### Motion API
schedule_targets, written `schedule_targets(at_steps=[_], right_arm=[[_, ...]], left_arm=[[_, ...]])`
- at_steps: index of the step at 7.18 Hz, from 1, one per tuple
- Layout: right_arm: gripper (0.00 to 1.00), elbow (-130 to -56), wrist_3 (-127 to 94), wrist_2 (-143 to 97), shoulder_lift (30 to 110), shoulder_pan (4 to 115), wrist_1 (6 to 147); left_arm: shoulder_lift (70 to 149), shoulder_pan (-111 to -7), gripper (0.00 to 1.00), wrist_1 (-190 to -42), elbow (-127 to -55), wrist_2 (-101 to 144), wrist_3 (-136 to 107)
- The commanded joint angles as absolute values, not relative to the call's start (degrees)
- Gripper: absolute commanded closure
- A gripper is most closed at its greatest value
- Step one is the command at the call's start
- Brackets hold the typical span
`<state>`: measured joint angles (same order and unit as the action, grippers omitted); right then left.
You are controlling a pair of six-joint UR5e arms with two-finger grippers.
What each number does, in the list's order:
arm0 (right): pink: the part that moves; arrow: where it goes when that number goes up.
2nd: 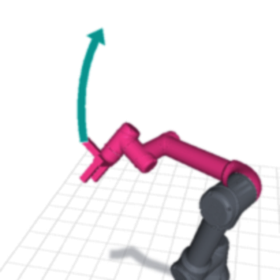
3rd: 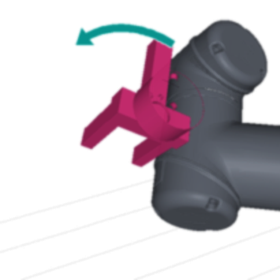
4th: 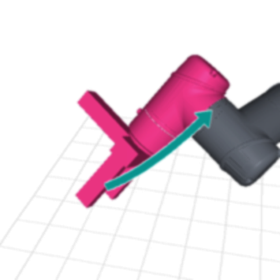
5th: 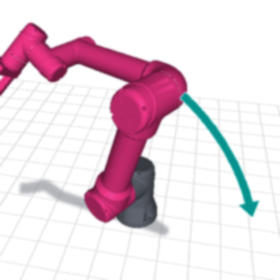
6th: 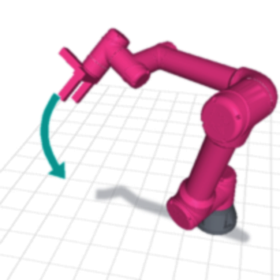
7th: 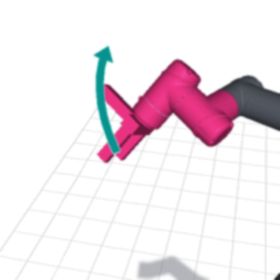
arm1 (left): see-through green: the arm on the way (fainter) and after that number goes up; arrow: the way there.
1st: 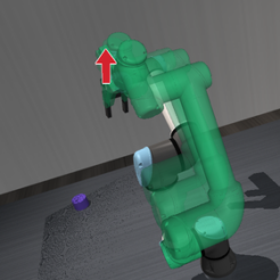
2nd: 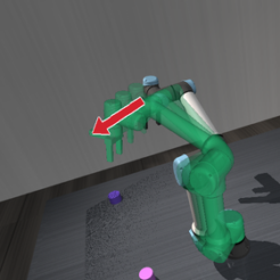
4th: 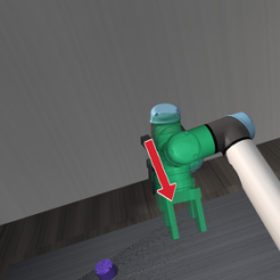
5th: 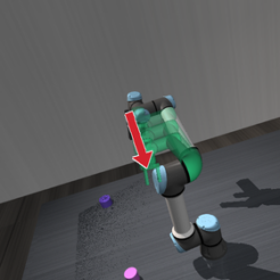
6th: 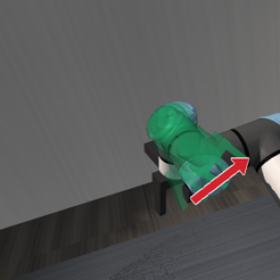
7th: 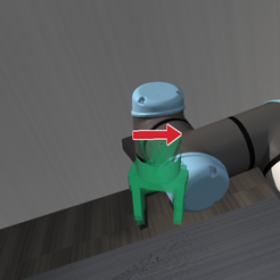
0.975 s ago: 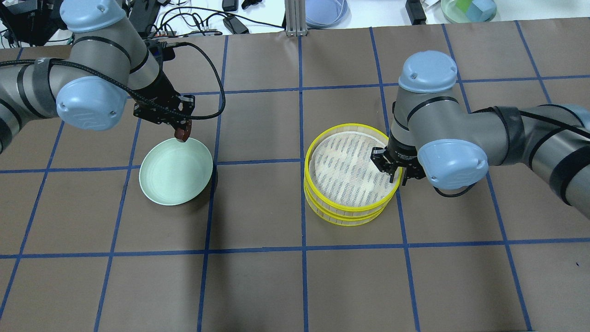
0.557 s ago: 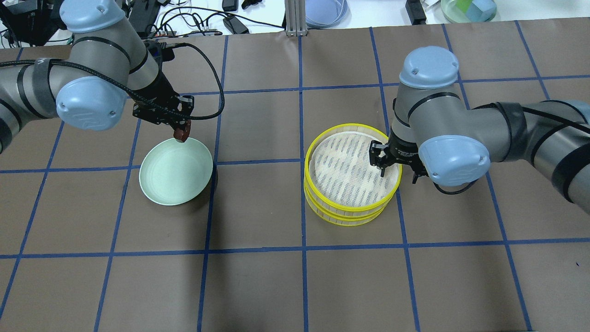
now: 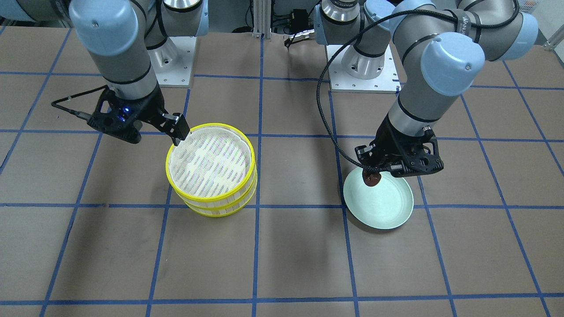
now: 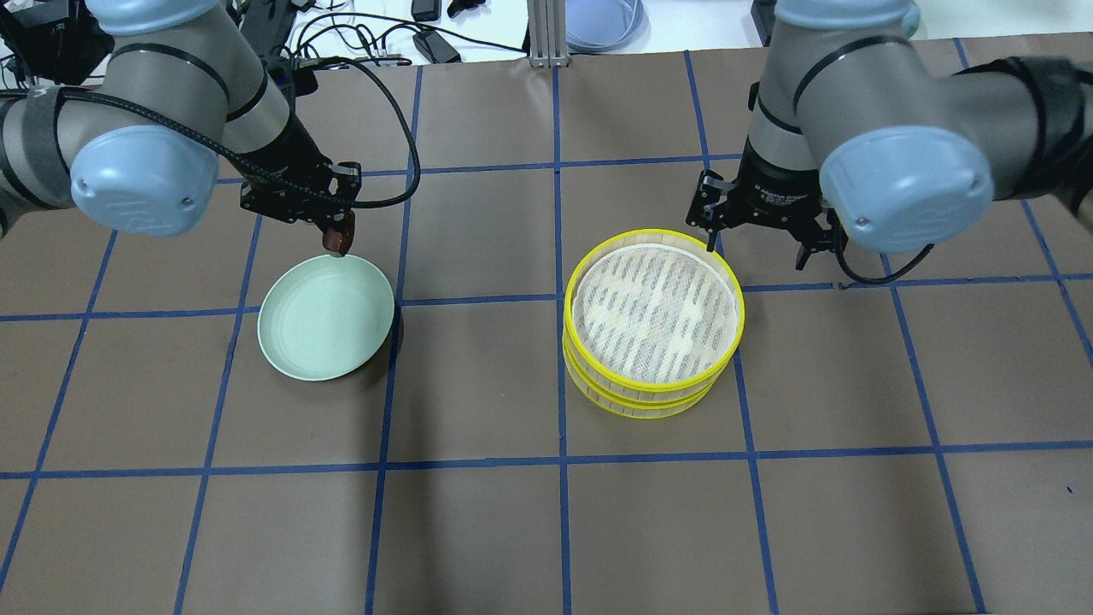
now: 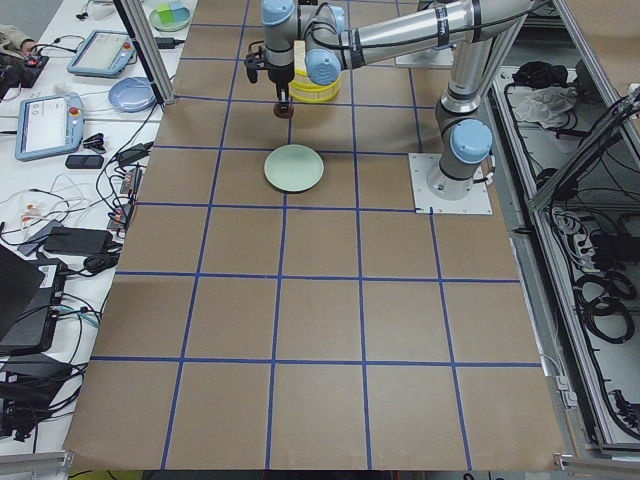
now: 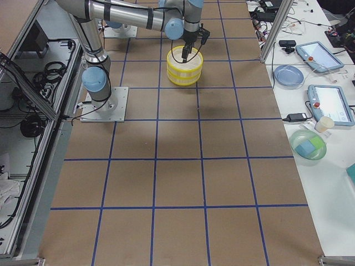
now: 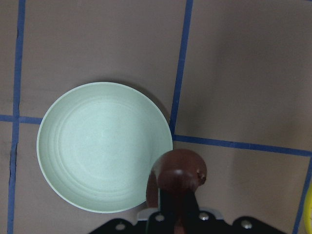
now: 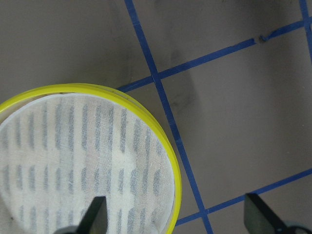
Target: Stack buns with steamer
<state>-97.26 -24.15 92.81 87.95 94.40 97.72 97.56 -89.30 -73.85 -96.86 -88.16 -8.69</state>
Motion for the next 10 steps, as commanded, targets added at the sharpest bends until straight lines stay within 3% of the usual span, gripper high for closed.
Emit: schedule_targets(at_steps=[1,3,5,8,9,10], right_arm=[[0.00,-92.0,-24.3,89.1,92.9,94.3,94.9],[0.00,-87.1,-23.7,90.0,94.3,94.0,88.8],[0.00,-86.7,-22.2,89.7,94.3,94.0,88.7],[0.00,-86.9,-22.1,90.0,94.3,94.0,88.5],[0.00,-87.0,-21.5,90.1,94.0,94.0,88.5],[0.00,-87.0,-15.8,90.1,93.9,93.9,88.6]], left_arm=[[96.2,-97.9,1.00,-75.2,-96.4,-88.3,-21.4],[97.5,-108.3,1.00,-73.2,-96.2,-88.2,-34.9],[99.6,-117.8,1.00,-70.5,-96.2,-88.2,-46.5],[106.1,-122.3,1.00,-59.3,-95.3,-87.4,-53.9],[108.2,-123.1,0.73,-59.5,-95.4,-87.5,-53.7],[108.9,-123.7,0.33,-59.4,-95.6,-88.1,-53.6]])
